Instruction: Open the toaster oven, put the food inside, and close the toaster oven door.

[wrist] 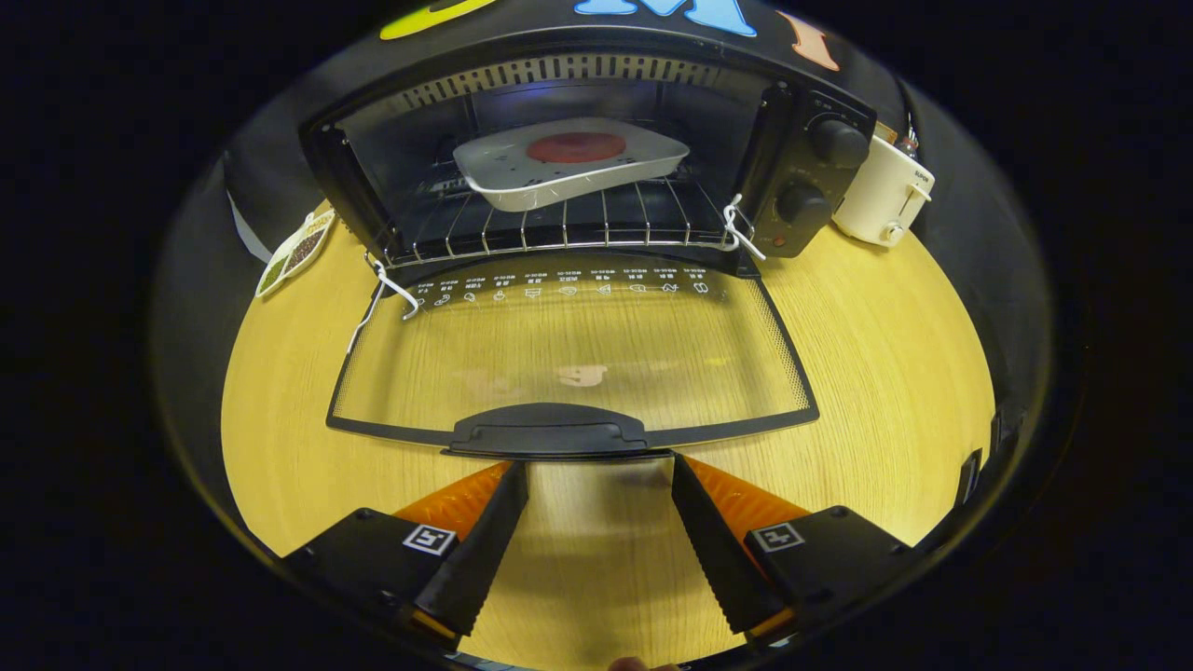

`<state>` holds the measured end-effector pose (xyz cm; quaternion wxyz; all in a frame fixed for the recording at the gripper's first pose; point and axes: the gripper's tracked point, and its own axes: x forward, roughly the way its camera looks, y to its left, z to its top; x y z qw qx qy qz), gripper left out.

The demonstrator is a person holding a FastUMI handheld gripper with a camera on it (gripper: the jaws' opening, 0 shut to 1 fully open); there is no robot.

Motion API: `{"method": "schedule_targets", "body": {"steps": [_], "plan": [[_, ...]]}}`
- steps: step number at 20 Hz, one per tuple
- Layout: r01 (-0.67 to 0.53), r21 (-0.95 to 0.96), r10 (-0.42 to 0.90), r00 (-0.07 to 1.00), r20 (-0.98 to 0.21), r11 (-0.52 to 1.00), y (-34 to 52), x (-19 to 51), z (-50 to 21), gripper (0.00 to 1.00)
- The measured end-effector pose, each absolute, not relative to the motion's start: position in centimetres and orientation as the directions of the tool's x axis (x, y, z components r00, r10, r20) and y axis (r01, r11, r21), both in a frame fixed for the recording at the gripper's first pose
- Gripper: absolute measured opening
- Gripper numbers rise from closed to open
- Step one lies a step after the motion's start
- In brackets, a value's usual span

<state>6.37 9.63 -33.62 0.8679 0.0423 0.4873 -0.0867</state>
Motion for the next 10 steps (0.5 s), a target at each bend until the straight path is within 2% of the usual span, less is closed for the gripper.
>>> {"method": "schedule_targets", "body": {"steps": [7, 10], "plan": [[0.197, -0.048, -0.149, 0.536, -0.831, 0.979, 9.8, 5.7, -30.5, 0.99], [0.198, -0.042, -0.151, 0.578, -0.802, 0.979, 9.8, 6.3, -27.3, 0.99]]}}
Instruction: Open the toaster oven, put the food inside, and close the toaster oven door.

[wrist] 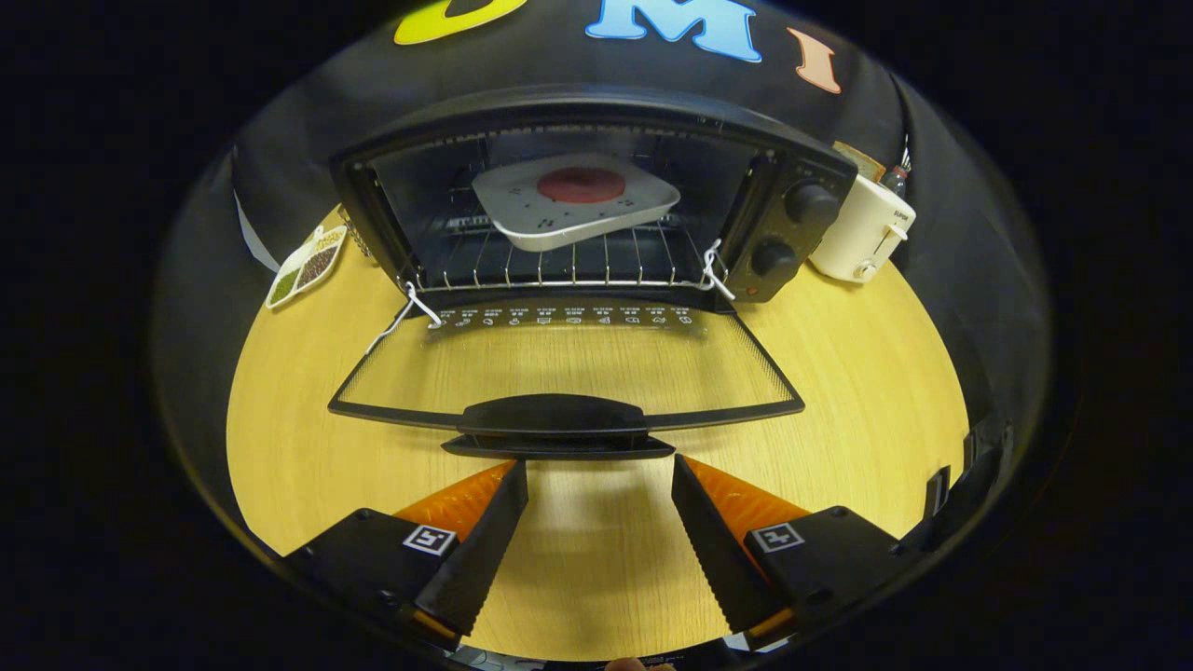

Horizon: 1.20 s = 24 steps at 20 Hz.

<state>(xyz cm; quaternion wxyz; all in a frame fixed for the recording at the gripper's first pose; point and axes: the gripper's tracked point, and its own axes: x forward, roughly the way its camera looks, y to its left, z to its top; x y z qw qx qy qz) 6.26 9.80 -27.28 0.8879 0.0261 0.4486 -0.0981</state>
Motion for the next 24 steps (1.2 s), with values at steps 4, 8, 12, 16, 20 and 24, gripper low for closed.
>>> {"method": "schedule_targets", "body": {"steps": [4, 8, 12, 16, 20, 24], "plan": [[0.202, -0.030, -0.162, 0.682, -0.713, 0.979, 8.9, 9.0, -22.6, 0.99], [0.214, -0.013, -0.176, 0.763, -0.622, 0.977, 8.5, 10.8, -17.8, 0.99], [0.192, -0.020, -0.176, 0.849, -0.498, 0.981, 7.6, 10.0, -13.2, 0.99], [0.204, -0.036, -0.203, 0.908, -0.366, 0.978, 5.4, 7.5, -7.2, 0.99], [0.241, -0.080, -0.253, 0.944, -0.213, 0.967, 2.0, 3.5, -0.7, 0.99], [0.323, -0.101, -0.331, 0.940, -0.080, 0.941, -2.6, -2.3, 5.5, 0.98]]}}
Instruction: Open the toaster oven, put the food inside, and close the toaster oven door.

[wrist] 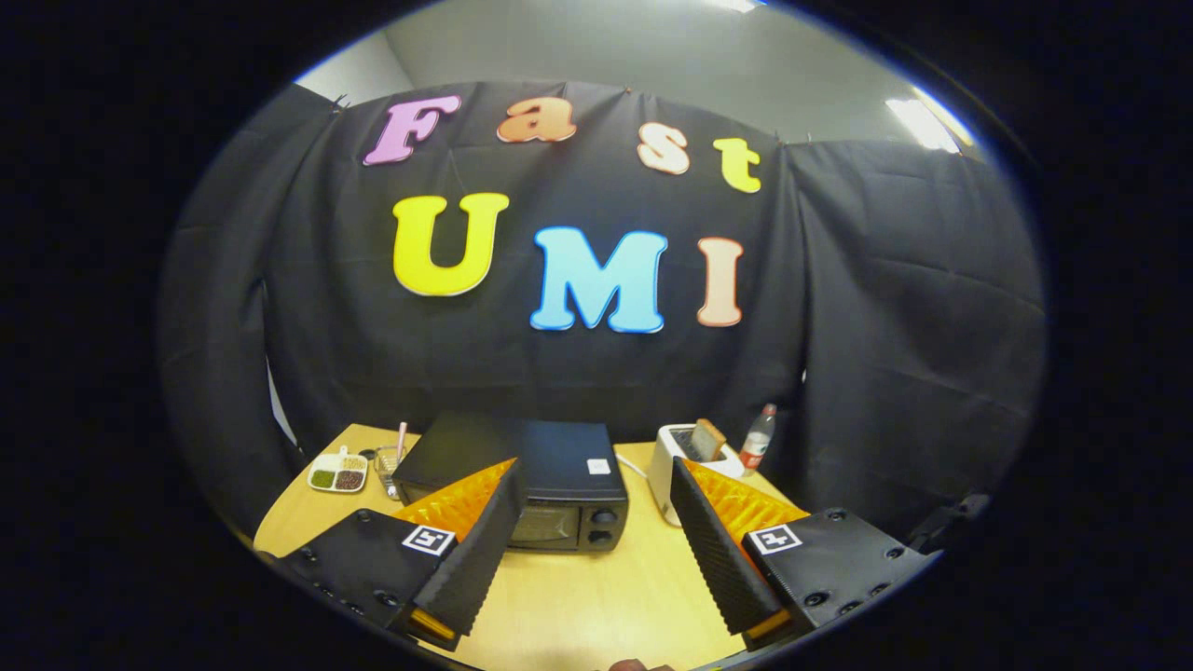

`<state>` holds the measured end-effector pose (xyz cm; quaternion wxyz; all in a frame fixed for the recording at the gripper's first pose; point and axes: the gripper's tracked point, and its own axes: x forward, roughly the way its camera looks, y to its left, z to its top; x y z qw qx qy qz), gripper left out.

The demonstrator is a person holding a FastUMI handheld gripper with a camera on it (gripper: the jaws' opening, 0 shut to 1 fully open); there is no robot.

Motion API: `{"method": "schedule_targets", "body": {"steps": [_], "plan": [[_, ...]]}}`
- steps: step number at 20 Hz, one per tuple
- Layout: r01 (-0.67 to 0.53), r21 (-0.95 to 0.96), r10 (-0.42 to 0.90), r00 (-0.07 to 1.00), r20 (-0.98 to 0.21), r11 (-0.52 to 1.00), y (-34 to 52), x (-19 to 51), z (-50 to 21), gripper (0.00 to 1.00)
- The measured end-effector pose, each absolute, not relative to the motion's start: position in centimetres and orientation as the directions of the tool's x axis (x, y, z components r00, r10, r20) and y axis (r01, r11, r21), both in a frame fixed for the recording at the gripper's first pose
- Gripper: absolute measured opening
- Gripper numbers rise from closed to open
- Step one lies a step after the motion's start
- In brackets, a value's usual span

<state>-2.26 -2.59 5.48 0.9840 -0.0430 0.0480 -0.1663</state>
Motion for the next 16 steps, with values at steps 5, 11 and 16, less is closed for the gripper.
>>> {"method": "schedule_targets", "body": {"steps": [5, 11, 16], "plan": [[0.416, -0.094, -0.411, 0.909, 0.075, 0.904, -8.0, -7.9, 9.7, 0.98], [0.418, -0.040, -0.417, 0.908, 0.032, 0.907, -13.3, -9.4, 5.8, 0.98], [0.342, -0.027, -0.341, 0.940, 0.026, 0.939, -16.9, -5.1, 4.6, 0.98]]}}
